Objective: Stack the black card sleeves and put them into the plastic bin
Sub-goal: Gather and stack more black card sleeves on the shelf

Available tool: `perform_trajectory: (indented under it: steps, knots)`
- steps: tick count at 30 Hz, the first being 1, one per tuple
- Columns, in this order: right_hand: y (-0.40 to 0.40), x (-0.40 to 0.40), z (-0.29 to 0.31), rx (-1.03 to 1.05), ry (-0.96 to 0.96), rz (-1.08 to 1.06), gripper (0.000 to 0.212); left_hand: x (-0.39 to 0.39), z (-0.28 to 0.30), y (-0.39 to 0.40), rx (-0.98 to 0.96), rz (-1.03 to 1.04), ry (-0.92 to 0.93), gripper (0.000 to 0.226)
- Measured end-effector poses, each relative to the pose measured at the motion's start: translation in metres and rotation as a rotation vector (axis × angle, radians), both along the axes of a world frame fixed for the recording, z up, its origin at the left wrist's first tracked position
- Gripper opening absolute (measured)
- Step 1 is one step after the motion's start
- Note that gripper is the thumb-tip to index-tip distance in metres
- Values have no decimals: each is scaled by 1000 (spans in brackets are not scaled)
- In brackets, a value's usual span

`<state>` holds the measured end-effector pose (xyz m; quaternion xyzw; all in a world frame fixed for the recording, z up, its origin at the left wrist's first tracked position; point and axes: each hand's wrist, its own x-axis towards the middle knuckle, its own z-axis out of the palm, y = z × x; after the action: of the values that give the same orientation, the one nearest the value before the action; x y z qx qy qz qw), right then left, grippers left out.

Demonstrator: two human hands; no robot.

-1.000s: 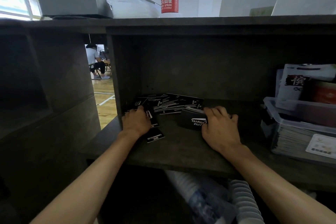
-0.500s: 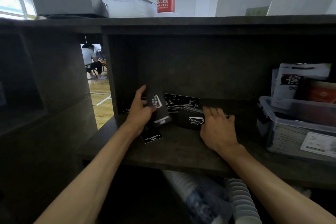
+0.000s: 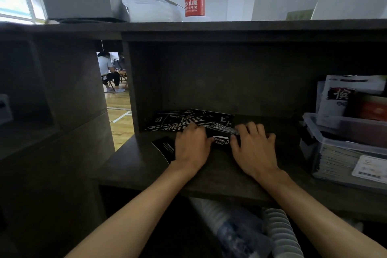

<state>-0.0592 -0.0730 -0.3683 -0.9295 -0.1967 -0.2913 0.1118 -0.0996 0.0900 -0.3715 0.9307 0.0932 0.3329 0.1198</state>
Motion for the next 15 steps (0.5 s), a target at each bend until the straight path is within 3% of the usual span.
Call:
perform_trajectory:
  steps: [2,7,11,15]
  knots:
    - [0,0,-1,-27,10,4,44,2,-4,-6,-3,-93,17,25]
    - [1,2,-3,6,104,29,46,1,-2,4,-261,-236,45,51]
    - [5,9,5,13,152,2,55,-4,-5,6,-224,-341,125,57]
    - [5,7,-3,-53,73,-5,51,-15,3,44,-202,-302,111,46]
